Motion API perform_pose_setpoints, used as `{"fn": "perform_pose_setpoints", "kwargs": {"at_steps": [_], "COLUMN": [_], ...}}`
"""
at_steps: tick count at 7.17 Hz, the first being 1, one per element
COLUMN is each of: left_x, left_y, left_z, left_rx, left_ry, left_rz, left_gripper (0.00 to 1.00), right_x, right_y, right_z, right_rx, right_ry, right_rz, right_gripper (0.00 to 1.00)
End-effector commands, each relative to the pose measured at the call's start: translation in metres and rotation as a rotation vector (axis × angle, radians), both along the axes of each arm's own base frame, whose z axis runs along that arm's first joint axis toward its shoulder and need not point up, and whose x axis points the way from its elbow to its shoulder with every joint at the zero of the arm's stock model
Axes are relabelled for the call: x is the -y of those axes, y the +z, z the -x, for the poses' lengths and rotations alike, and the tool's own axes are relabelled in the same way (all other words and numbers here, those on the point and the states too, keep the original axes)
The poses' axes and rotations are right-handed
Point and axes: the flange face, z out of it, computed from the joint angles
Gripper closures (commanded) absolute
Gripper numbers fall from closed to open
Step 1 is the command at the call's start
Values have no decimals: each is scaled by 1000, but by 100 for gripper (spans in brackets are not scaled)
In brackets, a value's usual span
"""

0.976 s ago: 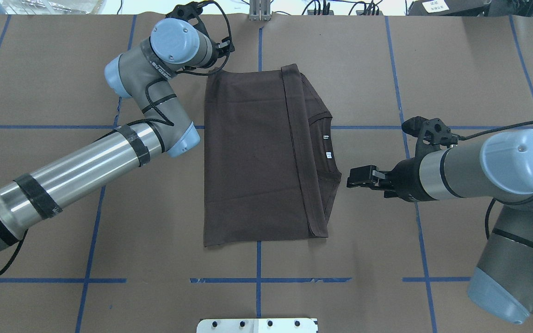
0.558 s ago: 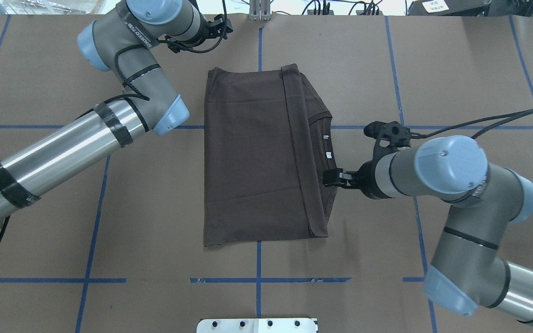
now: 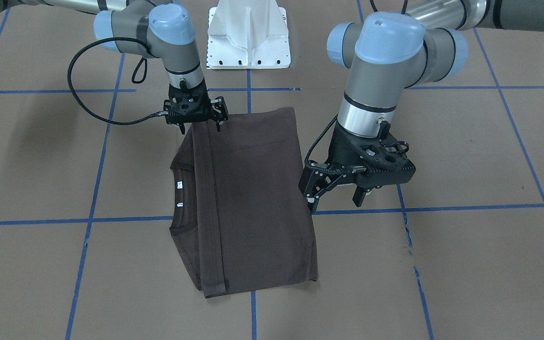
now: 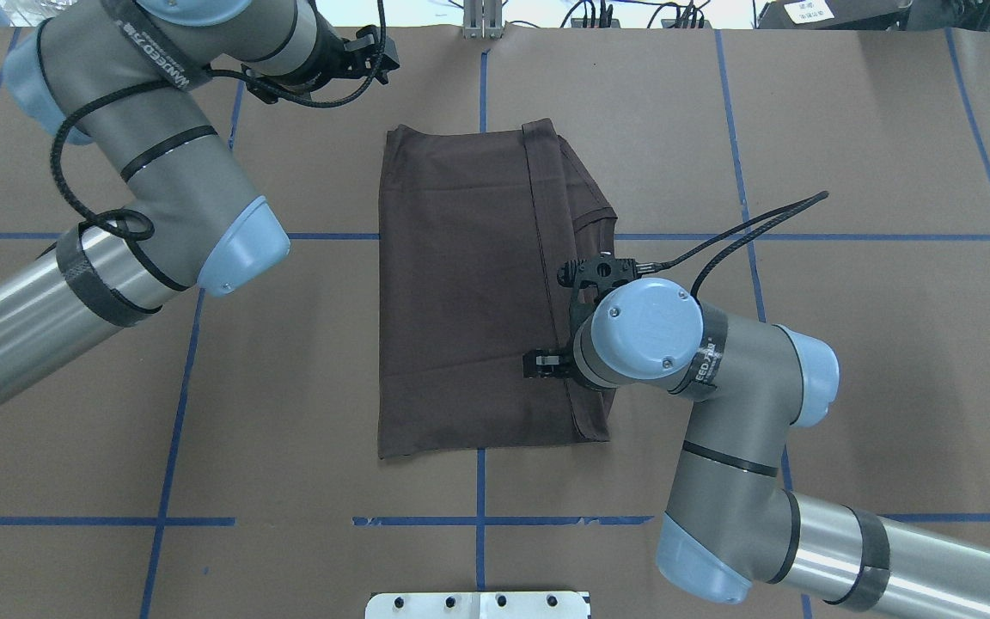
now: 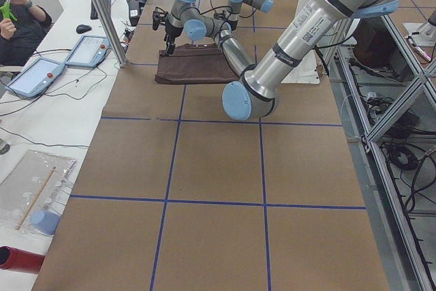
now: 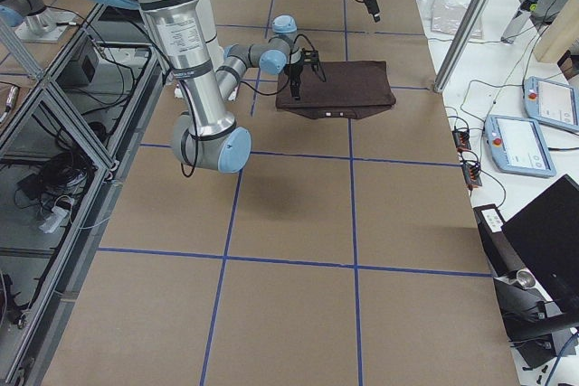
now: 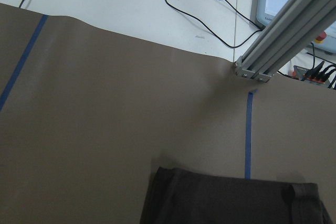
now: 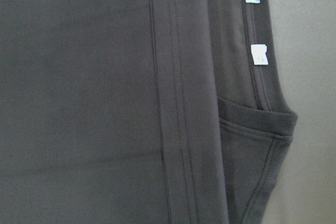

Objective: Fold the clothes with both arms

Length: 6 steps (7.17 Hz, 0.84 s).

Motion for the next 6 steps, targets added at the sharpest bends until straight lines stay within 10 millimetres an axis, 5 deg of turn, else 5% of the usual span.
{"fn": "perform_pose_setpoints", "kwargs": {"at_steps": [1, 6], "left_x": [-11, -11], "left_y": [4, 17], "left_z": [-1, -2], "left_rx": [-9, -1], "left_ry": [30, 32], "left_rz": [21, 25], "left_gripper": [0, 0], "right_x": [-11, -17], "right_y": [16, 29], "right_z": [15, 15], "right_rx": [-72, -158], "right_ry": [-128, -217], "right_rz": [-54, -4], "right_gripper": [0, 0]}}
